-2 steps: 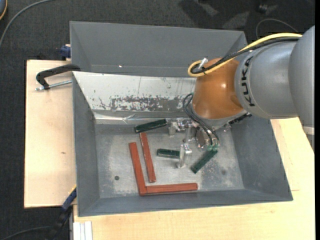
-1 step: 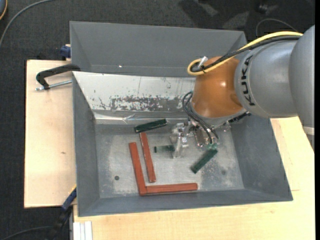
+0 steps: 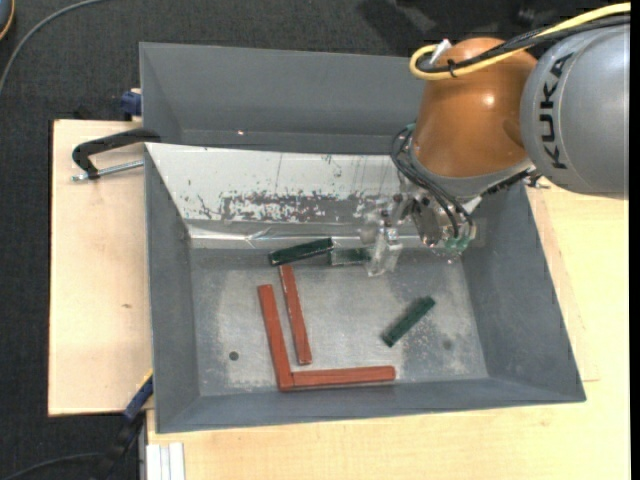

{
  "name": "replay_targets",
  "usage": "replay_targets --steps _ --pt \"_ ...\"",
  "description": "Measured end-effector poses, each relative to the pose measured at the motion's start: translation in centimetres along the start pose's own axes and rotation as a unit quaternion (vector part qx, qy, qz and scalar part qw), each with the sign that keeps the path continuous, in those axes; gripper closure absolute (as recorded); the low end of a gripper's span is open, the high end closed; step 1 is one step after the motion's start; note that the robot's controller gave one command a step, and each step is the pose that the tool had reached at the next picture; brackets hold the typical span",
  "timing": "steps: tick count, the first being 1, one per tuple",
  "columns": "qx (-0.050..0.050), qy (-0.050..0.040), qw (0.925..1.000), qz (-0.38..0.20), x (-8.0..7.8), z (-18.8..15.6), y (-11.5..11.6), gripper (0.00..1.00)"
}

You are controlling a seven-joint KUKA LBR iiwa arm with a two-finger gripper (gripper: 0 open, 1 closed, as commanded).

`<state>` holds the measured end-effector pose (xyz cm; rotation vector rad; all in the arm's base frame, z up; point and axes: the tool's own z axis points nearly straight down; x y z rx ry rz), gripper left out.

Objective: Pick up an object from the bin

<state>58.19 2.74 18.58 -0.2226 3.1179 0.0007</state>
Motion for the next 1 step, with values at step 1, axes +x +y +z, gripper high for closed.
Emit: replay_targets --steps 1 --pt "0.0 0.0001 0.9999 -0.017 1.1 -7.12 -0.06 1.0"
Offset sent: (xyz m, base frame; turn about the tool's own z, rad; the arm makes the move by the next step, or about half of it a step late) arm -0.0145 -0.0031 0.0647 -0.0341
